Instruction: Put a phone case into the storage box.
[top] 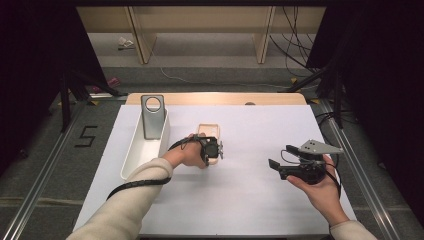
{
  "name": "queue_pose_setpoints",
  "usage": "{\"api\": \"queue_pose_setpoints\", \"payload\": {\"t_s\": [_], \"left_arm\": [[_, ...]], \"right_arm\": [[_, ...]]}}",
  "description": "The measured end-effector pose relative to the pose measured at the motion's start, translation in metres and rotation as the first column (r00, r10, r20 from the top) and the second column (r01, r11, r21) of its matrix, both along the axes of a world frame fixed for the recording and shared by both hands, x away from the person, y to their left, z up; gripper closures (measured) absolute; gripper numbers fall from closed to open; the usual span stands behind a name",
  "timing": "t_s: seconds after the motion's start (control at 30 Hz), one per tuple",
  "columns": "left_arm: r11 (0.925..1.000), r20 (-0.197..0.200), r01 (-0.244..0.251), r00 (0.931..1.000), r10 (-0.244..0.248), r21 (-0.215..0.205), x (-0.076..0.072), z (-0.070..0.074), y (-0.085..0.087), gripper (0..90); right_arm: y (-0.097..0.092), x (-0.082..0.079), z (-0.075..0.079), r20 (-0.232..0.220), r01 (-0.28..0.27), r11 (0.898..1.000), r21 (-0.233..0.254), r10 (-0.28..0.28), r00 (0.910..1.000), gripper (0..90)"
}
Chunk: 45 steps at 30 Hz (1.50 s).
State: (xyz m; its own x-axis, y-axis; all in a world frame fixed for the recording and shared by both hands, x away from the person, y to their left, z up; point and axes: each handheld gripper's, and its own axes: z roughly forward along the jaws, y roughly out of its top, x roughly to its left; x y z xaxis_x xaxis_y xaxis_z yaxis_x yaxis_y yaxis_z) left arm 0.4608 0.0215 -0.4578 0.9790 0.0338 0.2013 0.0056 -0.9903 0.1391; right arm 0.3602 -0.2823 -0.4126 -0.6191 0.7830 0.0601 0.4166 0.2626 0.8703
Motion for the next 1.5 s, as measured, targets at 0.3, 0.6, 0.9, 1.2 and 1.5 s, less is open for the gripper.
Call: {"api": "queue_pose_setpoints", "payload": {"t_s": [0.3, 0.6, 0.9, 1.2, 1.5], "left_arm": [[0.9992, 0.016, 0.022, 0.9996, -0.022, 0.032, -0.001, 0.0, -0.003, 84.3], [0.9981, 0.027, 0.046, 0.9985, -0.047, 0.041, -0.003, 0.0, -0.003, 86.0], [0.9984, 0.052, 0.052, 0.9972, -0.053, 0.021, -0.01, 0.004, -0.002, 87.5], [0.9976, 0.108, 0.058, 0.9928, -0.053, -0.039, -0.025, 0.015, 0.005, 87.6], [0.9938, 0.139, 0.046, 0.9897, -0.032, -0.101, -0.046, 0.018, 0.01, 87.6]], "right_arm": [[0.0, 0.0, 0.0, 0.0, 0.0, 1.0, 0.001, 0.0, 1.0, 16.2], [0.0, 0.0, 0.0, 0.0, 0.0, 1.0, 0.002, 0.0, 1.0, 16.2], [-0.001, 0.0, 0.0, 0.001, 0.003, 1.0, 0.001, -0.003, 1.0, 16.2], [0.001, 0.001, 0.0, -0.002, 0.008, 1.0, -0.002, -0.008, 1.0, 16.2], [0.006, 0.006, -0.001, -0.008, 0.013, 1.0, -0.003, -0.013, 0.9999, 16.3]]}}
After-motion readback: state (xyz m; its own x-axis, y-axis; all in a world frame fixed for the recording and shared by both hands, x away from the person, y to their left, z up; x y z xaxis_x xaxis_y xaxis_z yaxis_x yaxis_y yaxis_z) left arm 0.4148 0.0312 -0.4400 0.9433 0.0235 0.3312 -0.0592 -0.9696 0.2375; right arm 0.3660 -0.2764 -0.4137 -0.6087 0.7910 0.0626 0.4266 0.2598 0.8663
